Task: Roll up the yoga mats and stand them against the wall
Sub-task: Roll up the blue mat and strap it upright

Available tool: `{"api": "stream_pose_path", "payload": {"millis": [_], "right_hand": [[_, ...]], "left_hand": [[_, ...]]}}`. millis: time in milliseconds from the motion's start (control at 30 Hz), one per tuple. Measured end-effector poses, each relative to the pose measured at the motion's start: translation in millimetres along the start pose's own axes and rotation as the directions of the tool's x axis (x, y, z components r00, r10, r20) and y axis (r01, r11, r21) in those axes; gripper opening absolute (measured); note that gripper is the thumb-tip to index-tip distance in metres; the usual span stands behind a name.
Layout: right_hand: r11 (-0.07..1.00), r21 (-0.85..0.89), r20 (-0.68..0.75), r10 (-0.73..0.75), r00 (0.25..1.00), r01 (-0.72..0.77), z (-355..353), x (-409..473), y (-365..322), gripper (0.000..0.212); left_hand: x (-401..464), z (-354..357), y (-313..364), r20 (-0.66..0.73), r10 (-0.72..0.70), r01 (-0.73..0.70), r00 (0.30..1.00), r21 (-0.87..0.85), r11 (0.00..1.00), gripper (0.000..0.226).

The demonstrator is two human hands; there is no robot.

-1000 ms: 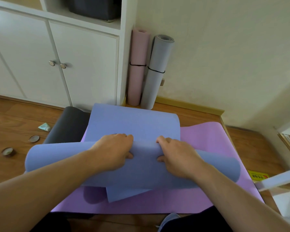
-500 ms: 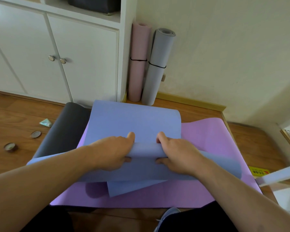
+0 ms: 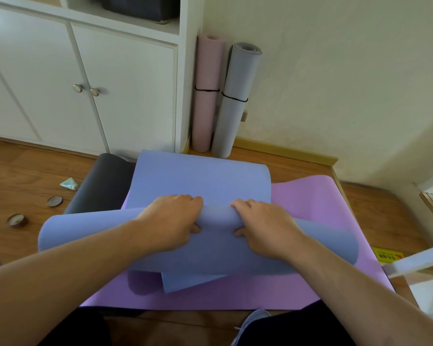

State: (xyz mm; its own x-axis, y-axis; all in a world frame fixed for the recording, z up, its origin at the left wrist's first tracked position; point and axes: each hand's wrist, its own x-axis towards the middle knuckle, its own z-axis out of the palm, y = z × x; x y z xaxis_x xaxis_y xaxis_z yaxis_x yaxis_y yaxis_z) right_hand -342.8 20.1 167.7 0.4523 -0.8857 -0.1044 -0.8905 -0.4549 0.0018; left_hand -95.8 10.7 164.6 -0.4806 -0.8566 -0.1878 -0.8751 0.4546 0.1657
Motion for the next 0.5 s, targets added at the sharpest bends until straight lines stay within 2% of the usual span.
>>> {"api": "stream_pose_path", "payload": {"millis": [167, 300, 500], "right_hand": [[0.999, 0.017, 0.071, -0.036, 0.997, 0.035, -1.1, -3.5, -5.2, 0.043], [1.000, 0.002, 0.131, -0.018, 0.991, 0.018, -6.9, -2.5, -7.0, 0.060], [0.998, 0.058, 0.130, -0.013, 0.991, 0.006, -6.0, -0.7, -6.7, 0.053]], "left_hand": [[-1.7, 5.1, -0.6, 0.087, 0.054, -0.053, 0.995, -0.012, 0.999, 0.030], [-4.8, 2.4, 2.6, 0.121, 0.080, -0.082, 0.989, 0.008, 0.997, 0.051], [-1.5, 5.2, 0.4, 0.099, 0.065, -0.061, 0.993, -0.046, 0.997, 0.048]]}}
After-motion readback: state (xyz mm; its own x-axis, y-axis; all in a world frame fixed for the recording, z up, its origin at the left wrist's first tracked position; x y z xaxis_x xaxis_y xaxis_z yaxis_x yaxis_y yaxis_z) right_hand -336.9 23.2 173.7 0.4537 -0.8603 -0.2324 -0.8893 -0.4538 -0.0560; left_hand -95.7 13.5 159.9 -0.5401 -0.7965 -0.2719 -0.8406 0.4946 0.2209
